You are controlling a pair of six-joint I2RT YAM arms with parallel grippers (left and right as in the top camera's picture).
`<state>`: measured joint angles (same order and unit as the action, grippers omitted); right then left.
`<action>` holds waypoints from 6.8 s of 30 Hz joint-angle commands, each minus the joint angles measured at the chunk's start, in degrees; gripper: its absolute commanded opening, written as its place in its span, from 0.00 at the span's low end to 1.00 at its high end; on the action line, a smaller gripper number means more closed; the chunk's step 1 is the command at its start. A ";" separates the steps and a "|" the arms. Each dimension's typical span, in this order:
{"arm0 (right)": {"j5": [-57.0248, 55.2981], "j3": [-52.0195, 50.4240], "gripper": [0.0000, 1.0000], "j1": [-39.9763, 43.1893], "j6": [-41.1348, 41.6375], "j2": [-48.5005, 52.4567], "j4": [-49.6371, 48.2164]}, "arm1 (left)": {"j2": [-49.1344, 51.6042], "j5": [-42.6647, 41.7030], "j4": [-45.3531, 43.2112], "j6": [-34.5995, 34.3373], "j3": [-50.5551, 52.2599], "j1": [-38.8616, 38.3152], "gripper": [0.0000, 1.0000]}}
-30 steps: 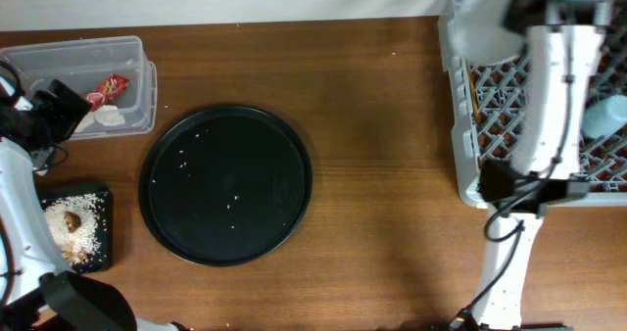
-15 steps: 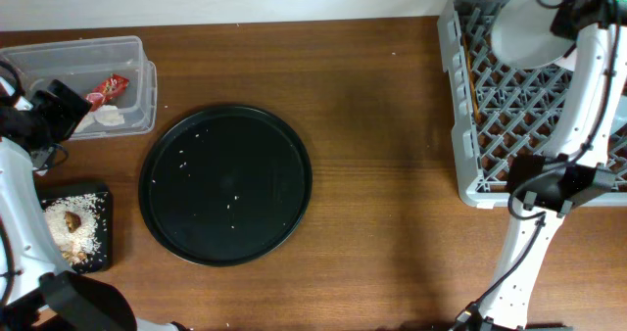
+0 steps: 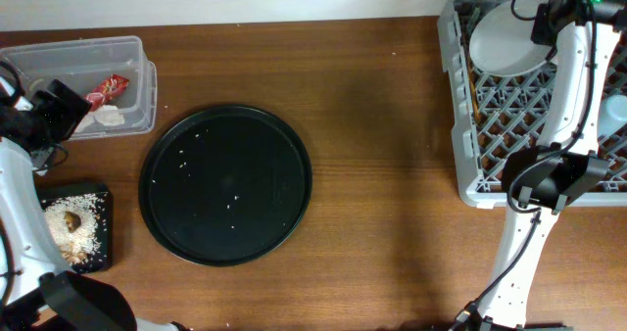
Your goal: Sort waste into correct bins and load items into the dishwasher rack
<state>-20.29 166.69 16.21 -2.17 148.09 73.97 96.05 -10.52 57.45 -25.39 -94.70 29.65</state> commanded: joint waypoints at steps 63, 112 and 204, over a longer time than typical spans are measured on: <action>20.37 -29.83 0.98 -28.50 17.55 -53.51 23.37 | 0.04 -0.17 0.11 -0.50 -0.07 0.13 0.99; 34.49 -129.35 0.98 -21.46 11.10 -129.68 -39.04 | 0.04 -0.17 0.11 -0.50 -0.07 0.13 0.99; 20.20 -166.38 0.98 -15.06 1.53 -147.88 -69.33 | -4.20 13.60 8.55 7.52 4.87 -9.81 0.99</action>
<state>0.84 0.60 0.78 -0.34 0.73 4.25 94.76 1.85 65.76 -23.70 -93.56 21.93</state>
